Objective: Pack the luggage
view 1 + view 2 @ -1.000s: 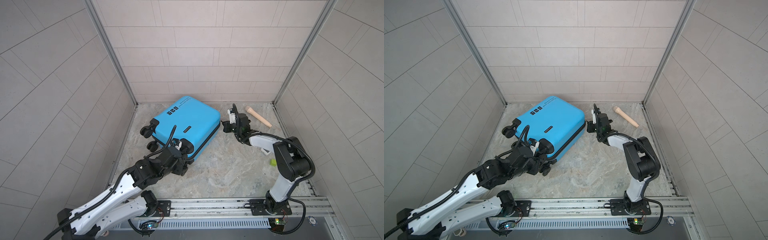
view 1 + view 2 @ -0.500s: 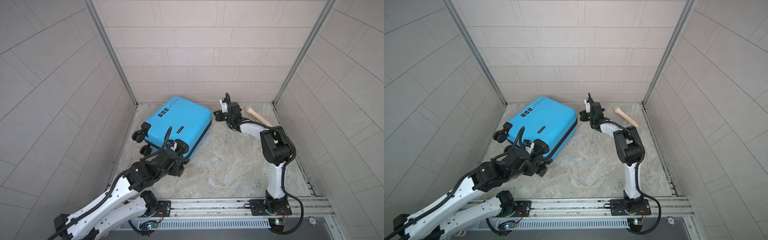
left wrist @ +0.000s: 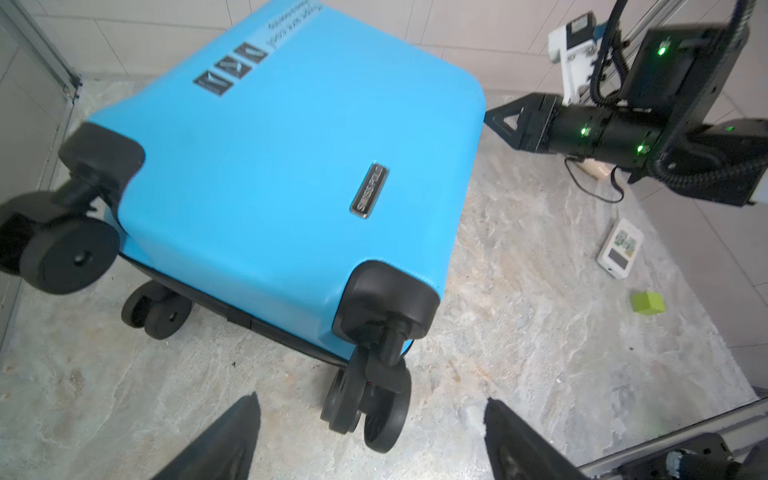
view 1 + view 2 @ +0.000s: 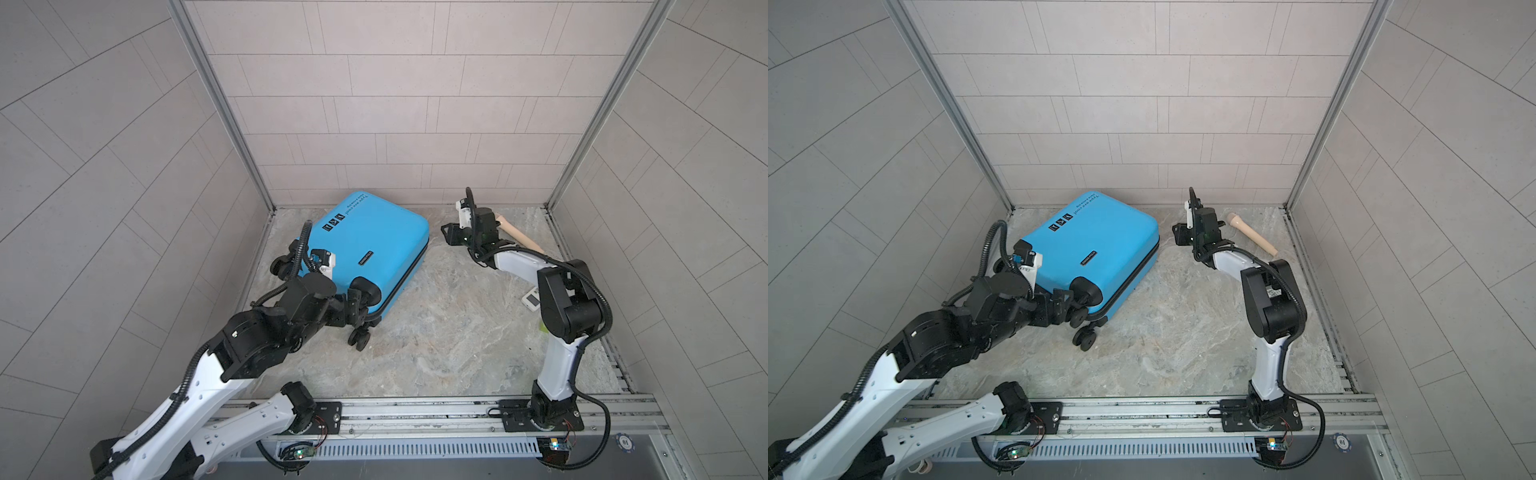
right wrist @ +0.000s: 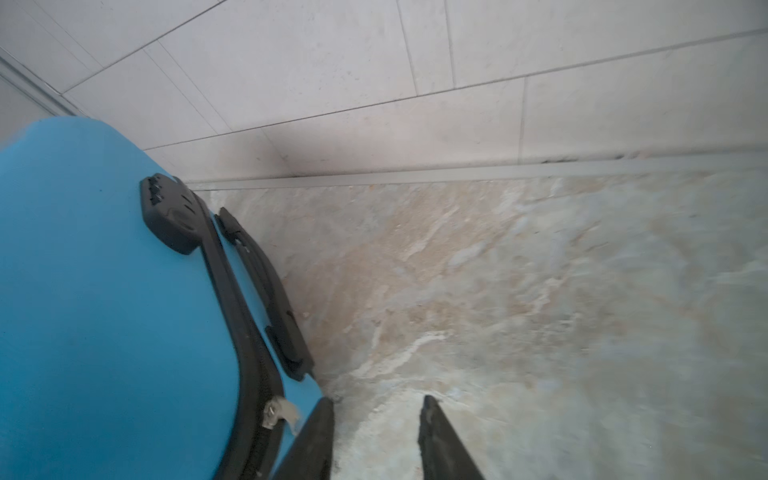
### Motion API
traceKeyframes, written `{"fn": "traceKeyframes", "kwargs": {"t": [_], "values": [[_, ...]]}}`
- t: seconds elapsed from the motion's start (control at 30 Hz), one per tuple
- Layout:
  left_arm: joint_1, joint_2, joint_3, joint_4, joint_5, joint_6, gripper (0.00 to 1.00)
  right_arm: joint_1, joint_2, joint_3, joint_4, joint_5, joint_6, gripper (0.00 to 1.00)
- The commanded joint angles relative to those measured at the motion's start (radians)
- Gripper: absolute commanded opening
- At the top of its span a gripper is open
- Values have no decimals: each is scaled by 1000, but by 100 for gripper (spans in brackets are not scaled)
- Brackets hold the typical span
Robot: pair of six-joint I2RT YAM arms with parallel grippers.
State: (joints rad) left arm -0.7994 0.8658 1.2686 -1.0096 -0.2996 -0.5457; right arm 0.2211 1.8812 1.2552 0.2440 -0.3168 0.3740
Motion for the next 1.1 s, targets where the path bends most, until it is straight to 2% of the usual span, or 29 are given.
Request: {"fn": "traceKeyframes", "kwargs": {"t": [0.0, 0.17, 0.27, 0.37, 0.43, 0.5, 0.57, 0.67, 0.87, 1.07], "values": [[72, 101, 113, -5, -38, 58, 90, -9, -95, -57, -16, 72, 3, 50], [370, 286, 259, 41, 118, 138, 90, -11, -202, -154, -34, 53, 56, 54], [543, 411, 330, 86, 209, 150, 90, -9, -253, -180, -118, 15, 82, 54], [679, 548, 406, 129, 282, 133, 89, -8, -299, -200, -221, -13, 99, 50], [726, 634, 458, 154, 293, 125, 89, -8, -331, -229, -259, -71, 108, 50], [752, 740, 530, 152, 276, 120, 89, 3, -375, -283, -246, -139, 108, 49], [770, 846, 609, 146, 277, 116, 88, 37, -445, -358, -226, -144, 100, 53], [778, 1005, 759, 99, 273, 119, 87, 117, -537, -426, -259, -99, 54, 58], [765, 1309, 1081, -60, 305, 145, 85, 246, -698, -554, -295, -20, 32, 59], [730, 1402, 1106, -55, 371, 153, 83, 331, -819, -667, -318, 54, 35, 59]]}}
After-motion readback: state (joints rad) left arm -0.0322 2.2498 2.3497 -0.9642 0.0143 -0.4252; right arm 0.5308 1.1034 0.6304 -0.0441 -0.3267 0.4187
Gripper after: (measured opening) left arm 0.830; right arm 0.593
